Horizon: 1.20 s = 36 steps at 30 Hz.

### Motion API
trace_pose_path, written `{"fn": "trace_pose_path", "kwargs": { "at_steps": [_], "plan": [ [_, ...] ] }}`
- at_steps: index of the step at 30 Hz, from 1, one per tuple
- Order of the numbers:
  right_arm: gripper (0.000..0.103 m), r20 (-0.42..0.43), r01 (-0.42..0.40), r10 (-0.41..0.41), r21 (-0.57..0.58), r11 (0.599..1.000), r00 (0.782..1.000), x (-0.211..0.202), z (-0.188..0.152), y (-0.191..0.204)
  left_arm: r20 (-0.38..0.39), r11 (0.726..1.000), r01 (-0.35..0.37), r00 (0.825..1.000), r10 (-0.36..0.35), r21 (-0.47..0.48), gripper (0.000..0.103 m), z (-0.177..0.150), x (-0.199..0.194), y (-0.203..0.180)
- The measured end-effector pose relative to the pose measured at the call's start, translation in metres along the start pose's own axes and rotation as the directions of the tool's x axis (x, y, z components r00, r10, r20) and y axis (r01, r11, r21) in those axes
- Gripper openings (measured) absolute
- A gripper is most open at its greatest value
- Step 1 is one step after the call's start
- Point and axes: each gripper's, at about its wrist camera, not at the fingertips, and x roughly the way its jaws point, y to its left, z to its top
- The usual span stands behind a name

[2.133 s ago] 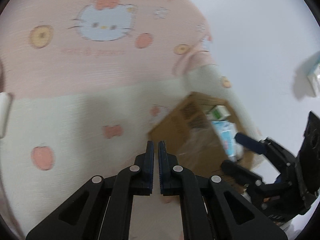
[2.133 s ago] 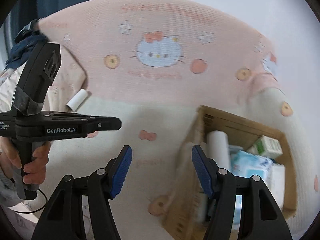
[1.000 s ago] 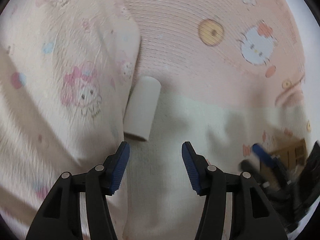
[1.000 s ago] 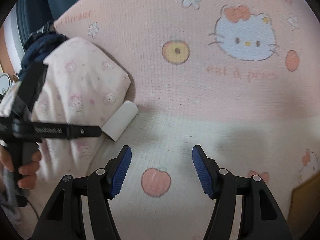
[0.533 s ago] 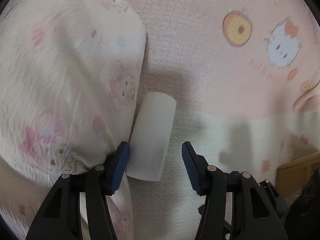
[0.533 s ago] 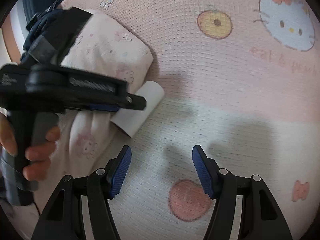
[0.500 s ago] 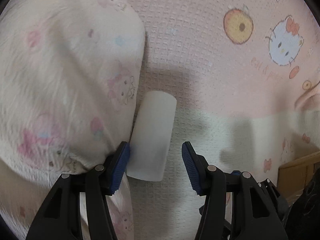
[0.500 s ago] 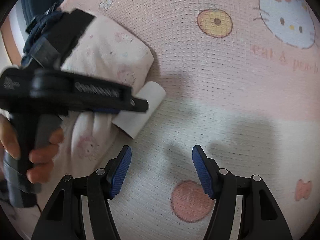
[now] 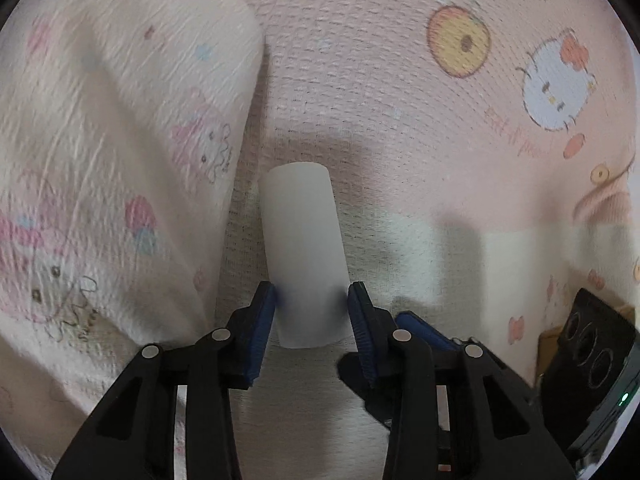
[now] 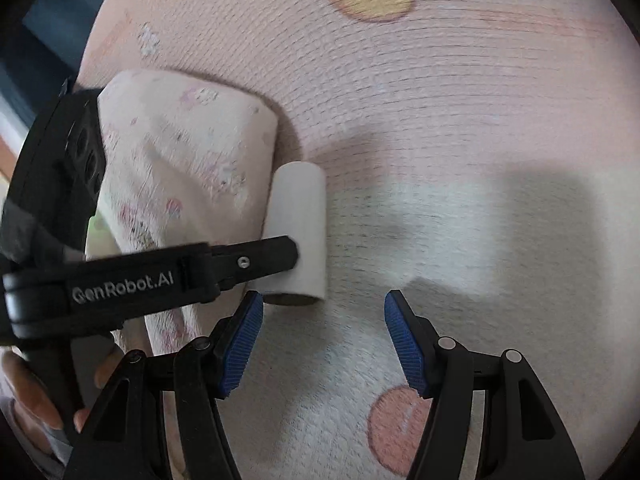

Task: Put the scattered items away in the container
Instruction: 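Lower the open left gripper around the last white paper tube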

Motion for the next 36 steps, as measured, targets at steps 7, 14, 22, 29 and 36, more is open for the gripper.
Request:
{"fn": "trace_pose_path", "kwargs": {
  "at_steps": [7,14,22,29,36],
  "plan": [
    [0.038,-0.003,-0.076,0.076,0.045,0.996,0.997,0.017,0.007,0.0,0.004,0.996,0.037,0.999,-0.037,-0.083,0.042,0.002,0.003,0.002],
    [0.037,-0.026,-0.096,0.097,0.057,0.994,0.995,0.004,-0.003,-0.006,0.005,0.999,0.038,0.999,-0.038,-0.018,0.042,-0.017,-0.004,-0.011],
    [0.037,-0.12,-0.078,0.085,0.059,0.995,0.989,-0.031,-0.047,0.002,-0.008,0.998,0.055,0.998,-0.055,0.013,0.042,-0.086,-0.022,-0.031],
    [0.036,-0.214,-0.068,0.076,0.044,0.997,0.974,-0.052,-0.09,0.022,-0.023,0.997,0.058,0.998,-0.057,0.046,0.042,-0.143,-0.042,-0.028],
    [0.03,-0.328,-0.06,0.046,-0.032,0.998,0.944,-0.071,-0.138,0.045,-0.049,0.988,0.036,0.998,-0.029,0.147,0.042,-0.202,-0.068,-0.026]
  ]
}}
